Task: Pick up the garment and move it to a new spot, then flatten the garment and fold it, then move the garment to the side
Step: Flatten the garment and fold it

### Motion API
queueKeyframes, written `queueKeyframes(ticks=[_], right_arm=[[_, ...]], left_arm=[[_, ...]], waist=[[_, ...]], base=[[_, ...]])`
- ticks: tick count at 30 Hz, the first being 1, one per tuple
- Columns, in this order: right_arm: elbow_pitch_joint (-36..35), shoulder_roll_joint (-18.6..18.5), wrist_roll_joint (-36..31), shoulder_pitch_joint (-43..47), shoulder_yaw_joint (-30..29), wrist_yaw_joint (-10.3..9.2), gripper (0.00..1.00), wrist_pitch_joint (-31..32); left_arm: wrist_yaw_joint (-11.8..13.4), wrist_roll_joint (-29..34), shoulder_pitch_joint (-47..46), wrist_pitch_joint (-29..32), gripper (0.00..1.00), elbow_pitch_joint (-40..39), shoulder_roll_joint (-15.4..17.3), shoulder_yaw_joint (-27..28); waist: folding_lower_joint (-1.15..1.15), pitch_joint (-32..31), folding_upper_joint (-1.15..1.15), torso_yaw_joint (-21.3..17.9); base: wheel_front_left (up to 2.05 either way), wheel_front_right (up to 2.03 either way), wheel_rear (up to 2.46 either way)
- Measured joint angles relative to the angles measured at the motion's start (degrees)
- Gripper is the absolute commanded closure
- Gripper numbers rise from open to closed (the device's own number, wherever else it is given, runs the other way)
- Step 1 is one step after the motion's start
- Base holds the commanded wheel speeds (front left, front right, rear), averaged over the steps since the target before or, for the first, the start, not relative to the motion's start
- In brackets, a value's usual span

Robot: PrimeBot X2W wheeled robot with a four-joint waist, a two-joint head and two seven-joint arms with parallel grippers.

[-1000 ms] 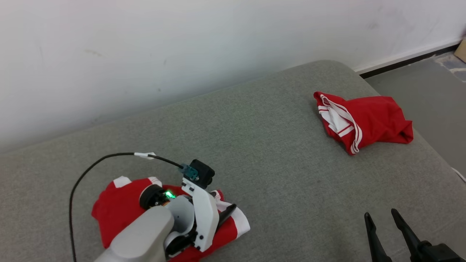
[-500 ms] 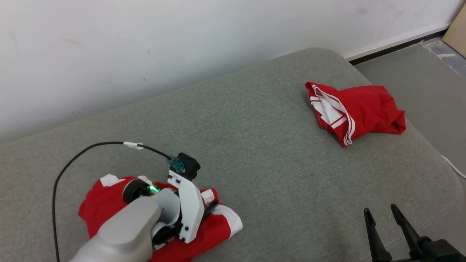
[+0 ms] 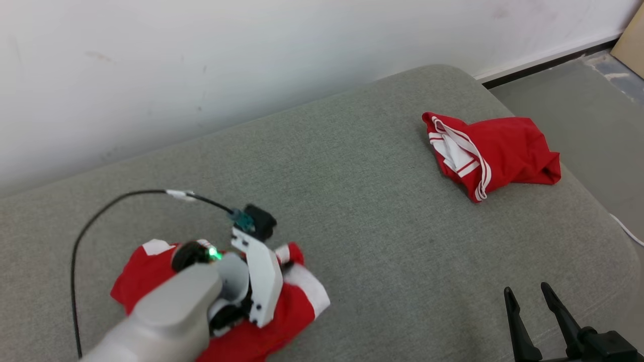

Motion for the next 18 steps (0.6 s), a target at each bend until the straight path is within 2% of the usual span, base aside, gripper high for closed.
queueKeyframes(ticks=[7, 14, 18], right_arm=[[0.2, 0.1, 0.0, 0.2, -0.1, 0.0, 0.0, 0.0], [0.3, 0.1, 0.0, 0.8, -0.1, 0.0, 0.0, 0.0], [0.3, 0.1, 0.0, 1.0, -0.5, 0.0, 0.0, 0.0]], left_arm=[[0.6, 1.3, -7.3, -12.7, 1.0, 2.7, 0.9, 4.1], [3.8, 3.9, -13.3, -25.9, 1.0, 5.0, 1.3, 8.0], [5.3, 5.2, -15.1, -29.3, 1.0, 4.8, 0.9, 9.9]], waist=[[0.0, -1.2, 0.0, 0.1], [0.0, -2.4, 0.0, -0.3], [0.0, -2.7, 0.0, -0.3]], base=[[0.0, 0.0, 0.0], [0.0, 0.0, 0.0], [0.0, 0.0, 0.0]])
